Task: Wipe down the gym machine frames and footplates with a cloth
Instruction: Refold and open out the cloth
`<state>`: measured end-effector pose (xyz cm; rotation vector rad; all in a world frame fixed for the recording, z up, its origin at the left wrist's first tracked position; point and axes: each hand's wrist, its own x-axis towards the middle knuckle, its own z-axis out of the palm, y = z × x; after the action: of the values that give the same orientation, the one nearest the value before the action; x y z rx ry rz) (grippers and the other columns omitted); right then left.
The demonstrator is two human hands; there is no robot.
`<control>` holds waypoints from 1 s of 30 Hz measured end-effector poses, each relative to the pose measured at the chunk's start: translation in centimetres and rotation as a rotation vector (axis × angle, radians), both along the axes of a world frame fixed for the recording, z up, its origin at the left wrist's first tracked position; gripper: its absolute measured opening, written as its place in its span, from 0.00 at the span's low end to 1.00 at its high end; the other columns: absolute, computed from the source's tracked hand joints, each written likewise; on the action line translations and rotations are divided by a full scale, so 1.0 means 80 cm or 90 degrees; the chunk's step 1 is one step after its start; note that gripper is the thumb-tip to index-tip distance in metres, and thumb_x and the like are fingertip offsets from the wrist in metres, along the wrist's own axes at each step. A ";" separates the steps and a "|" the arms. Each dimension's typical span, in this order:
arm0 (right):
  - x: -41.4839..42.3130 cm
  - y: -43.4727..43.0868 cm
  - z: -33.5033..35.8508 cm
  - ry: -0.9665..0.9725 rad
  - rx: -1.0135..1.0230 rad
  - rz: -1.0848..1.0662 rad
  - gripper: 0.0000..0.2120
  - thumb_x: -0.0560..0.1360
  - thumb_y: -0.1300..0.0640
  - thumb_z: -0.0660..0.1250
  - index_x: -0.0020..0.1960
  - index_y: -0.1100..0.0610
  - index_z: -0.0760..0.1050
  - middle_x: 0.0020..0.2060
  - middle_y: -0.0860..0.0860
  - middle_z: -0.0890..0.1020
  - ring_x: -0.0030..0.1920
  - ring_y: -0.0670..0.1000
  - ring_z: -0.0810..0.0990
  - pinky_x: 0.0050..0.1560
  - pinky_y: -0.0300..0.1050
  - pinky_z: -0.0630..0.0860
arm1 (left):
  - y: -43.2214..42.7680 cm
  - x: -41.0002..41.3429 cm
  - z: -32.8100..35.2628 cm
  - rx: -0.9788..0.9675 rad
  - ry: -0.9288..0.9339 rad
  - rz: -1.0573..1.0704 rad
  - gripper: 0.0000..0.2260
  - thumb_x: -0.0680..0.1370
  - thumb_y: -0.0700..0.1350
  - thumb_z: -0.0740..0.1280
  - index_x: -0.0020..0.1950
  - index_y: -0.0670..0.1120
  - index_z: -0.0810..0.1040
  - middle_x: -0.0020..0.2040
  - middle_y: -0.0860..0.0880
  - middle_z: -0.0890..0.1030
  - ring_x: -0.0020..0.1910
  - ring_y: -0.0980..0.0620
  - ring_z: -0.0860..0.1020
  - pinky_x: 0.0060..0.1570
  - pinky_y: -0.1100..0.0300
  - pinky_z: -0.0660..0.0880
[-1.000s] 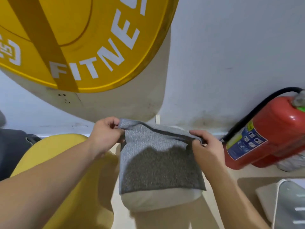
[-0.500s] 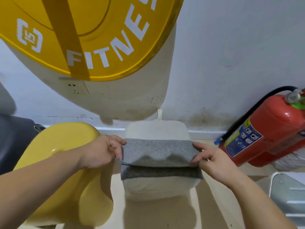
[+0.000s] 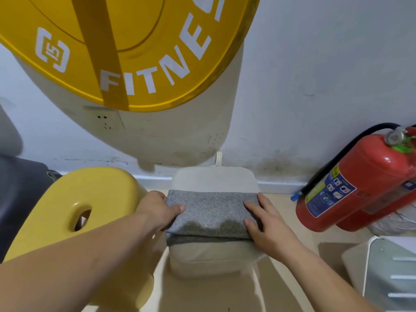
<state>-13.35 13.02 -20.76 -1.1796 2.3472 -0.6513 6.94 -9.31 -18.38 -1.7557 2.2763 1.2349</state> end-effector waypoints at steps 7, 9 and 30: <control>0.023 -0.021 0.005 0.089 0.031 0.073 0.27 0.83 0.42 0.60 0.81 0.44 0.61 0.83 0.49 0.49 0.83 0.52 0.42 0.81 0.49 0.44 | -0.012 0.005 0.029 -0.046 0.098 0.068 0.12 0.74 0.44 0.73 0.37 0.46 0.72 0.32 0.45 0.76 0.33 0.44 0.75 0.35 0.54 0.75; 0.027 -0.025 0.011 0.068 -0.027 0.067 0.25 0.83 0.44 0.63 0.78 0.46 0.67 0.82 0.48 0.55 0.83 0.51 0.48 0.81 0.51 0.49 | -0.020 0.004 0.047 -0.052 0.159 0.130 0.10 0.73 0.42 0.70 0.37 0.46 0.69 0.32 0.46 0.74 0.33 0.45 0.73 0.30 0.58 0.70; 0.001 0.029 0.018 -0.145 -0.011 -0.027 0.20 0.85 0.46 0.59 0.76 0.44 0.70 0.80 0.46 0.61 0.80 0.47 0.56 0.79 0.44 0.56 | 0.093 -0.139 0.031 -0.019 0.157 -0.247 0.15 0.80 0.49 0.71 0.64 0.43 0.79 0.51 0.47 0.83 0.50 0.49 0.81 0.52 0.57 0.77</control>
<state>-13.28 15.30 -19.29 -1.0069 2.1845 -0.7791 -4.18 -1.84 -15.87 -1.1366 2.6105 1.3993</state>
